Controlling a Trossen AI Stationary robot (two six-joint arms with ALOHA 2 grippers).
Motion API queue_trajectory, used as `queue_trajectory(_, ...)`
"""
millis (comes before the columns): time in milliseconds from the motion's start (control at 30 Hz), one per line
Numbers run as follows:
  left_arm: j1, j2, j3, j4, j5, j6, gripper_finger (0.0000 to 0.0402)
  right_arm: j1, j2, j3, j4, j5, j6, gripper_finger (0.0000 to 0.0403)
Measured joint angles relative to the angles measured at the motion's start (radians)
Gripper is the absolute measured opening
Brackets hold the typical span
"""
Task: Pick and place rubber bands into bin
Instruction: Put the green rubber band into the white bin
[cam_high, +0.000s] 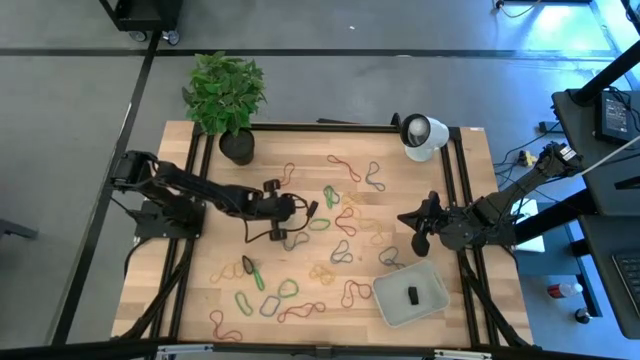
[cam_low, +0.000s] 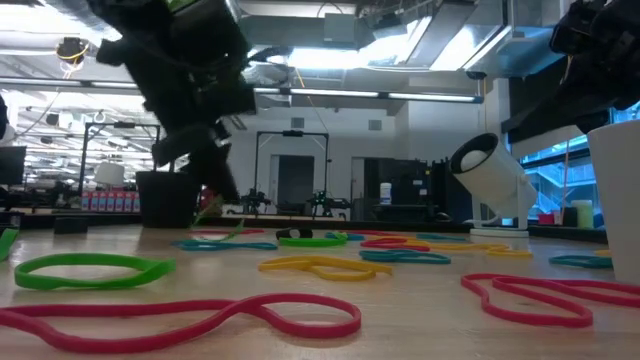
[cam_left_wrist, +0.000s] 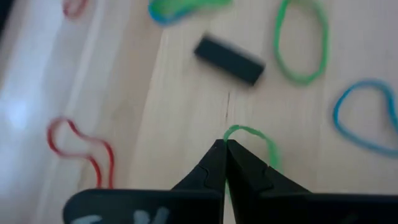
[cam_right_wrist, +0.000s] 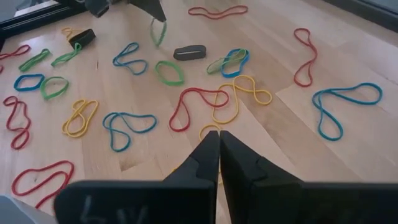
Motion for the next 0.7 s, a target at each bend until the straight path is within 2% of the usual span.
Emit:
queue_trajectory(333, 0.0, 0.0, 0.222, 0.012, -0.062, 0.26, 0.0002, 0.0, 0.0, 0.0, 0.003, 0.041, -0.028, 0.0018)
queue_trajectory(467, 0.007, 0.011, 0.302, 0.021, -0.062, 0.354, 0.0002, 0.0, 0.0, 0.0, 0.073, 0.085, -0.039, 0.0018)
queue_trajectory(700, 0.011, 0.109, 0.442, 0.124, -0.05, 0.455, 0.0002, -0.037, 0.003, 0.0, 0.284, 0.087, -0.302, 0.0038)
